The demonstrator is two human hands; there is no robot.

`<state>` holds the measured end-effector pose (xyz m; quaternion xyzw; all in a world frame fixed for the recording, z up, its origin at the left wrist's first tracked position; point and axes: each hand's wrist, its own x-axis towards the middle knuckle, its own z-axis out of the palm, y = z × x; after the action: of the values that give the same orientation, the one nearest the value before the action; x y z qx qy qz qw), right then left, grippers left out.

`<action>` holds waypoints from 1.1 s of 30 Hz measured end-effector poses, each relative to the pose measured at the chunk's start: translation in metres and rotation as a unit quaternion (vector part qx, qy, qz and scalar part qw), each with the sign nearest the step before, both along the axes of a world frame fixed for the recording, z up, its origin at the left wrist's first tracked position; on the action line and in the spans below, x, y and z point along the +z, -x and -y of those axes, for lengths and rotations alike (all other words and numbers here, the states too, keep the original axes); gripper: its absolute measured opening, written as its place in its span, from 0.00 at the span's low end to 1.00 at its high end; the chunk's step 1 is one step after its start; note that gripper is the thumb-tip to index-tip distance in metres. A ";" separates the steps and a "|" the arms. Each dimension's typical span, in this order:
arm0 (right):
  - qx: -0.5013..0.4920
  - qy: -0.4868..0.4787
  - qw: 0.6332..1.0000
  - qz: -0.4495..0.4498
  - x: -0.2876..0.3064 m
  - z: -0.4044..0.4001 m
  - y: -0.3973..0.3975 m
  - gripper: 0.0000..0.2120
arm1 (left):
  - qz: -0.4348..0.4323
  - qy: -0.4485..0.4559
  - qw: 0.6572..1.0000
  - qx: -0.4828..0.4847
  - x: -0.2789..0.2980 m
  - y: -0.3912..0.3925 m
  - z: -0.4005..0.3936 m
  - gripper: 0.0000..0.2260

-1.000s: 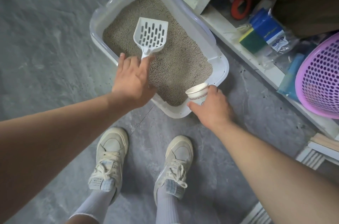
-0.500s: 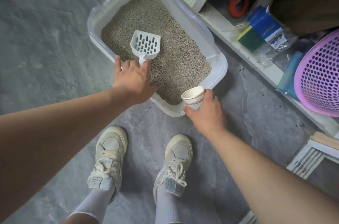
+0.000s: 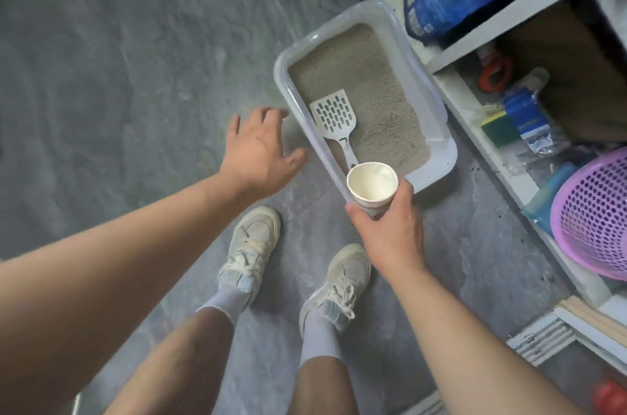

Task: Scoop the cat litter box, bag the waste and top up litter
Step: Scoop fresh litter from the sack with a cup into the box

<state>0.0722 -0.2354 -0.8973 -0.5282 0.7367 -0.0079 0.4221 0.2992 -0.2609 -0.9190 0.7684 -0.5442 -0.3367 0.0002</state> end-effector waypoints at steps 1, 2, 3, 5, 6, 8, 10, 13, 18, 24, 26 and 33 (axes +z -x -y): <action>0.015 0.000 1.000 0.006 0.015 0.000 -0.013 0.39 | 0.003 -0.001 1.000 0.025 0.011 -0.015 -0.012 0.31; 0.028 0.000 1.000 0.011 0.029 0.000 -0.026 0.39 | 0.005 -0.003 0.999 0.048 0.021 -0.031 -0.023 0.31; 0.042 0.001 0.999 0.014 0.042 0.000 -0.039 0.39 | 0.007 -0.008 0.998 0.067 0.031 -0.046 -0.035 0.30; 0.070 0.004 0.997 0.014 0.065 -0.002 -0.066 0.39 | 0.011 -0.018 0.995 0.095 0.052 -0.074 -0.059 0.30; 0.083 0.008 0.996 0.016 0.075 -0.002 -0.080 0.39 | 0.015 -0.020 0.994 0.104 0.063 -0.087 -0.071 0.30; 0.115 0.020 0.993 0.030 0.092 -0.004 -0.108 0.38 | 0.023 -0.019 0.992 0.123 0.079 -0.112 -0.093 0.30; 0.148 0.023 0.988 0.043 0.102 -0.006 -0.136 0.37 | 0.030 -0.020 0.987 0.155 0.090 -0.134 -0.117 0.30; 0.191 0.020 0.980 0.060 0.106 -0.017 -0.175 0.35 | 0.042 -0.023 0.974 0.224 0.101 -0.163 -0.157 0.29; 0.260 0.020 0.960 0.099 0.116 -0.062 -0.230 0.34 | 0.047 -0.047 0.936 0.345 0.132 -0.192 -0.234 0.29; 0.310 -0.034 0.941 0.130 0.115 -0.123 -0.302 0.32 | 0.050 -0.075 0.885 0.457 0.141 -0.238 -0.329 0.29; 0.333 -0.046 0.932 0.136 0.105 -0.138 -0.336 0.30 | 0.047 -0.080 0.869 0.486 0.129 -0.265 -0.351 0.28; 0.396 -0.031 0.909 0.123 0.042 -0.174 -0.509 0.26 | 0.006 -0.055 0.844 0.534 0.069 -0.393 -0.391 0.28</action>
<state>0.5810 -0.0616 -0.8551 -0.7583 0.4090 0.1178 0.4938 0.6920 0.1303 -0.8501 0.9410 -0.0306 -0.3094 0.1340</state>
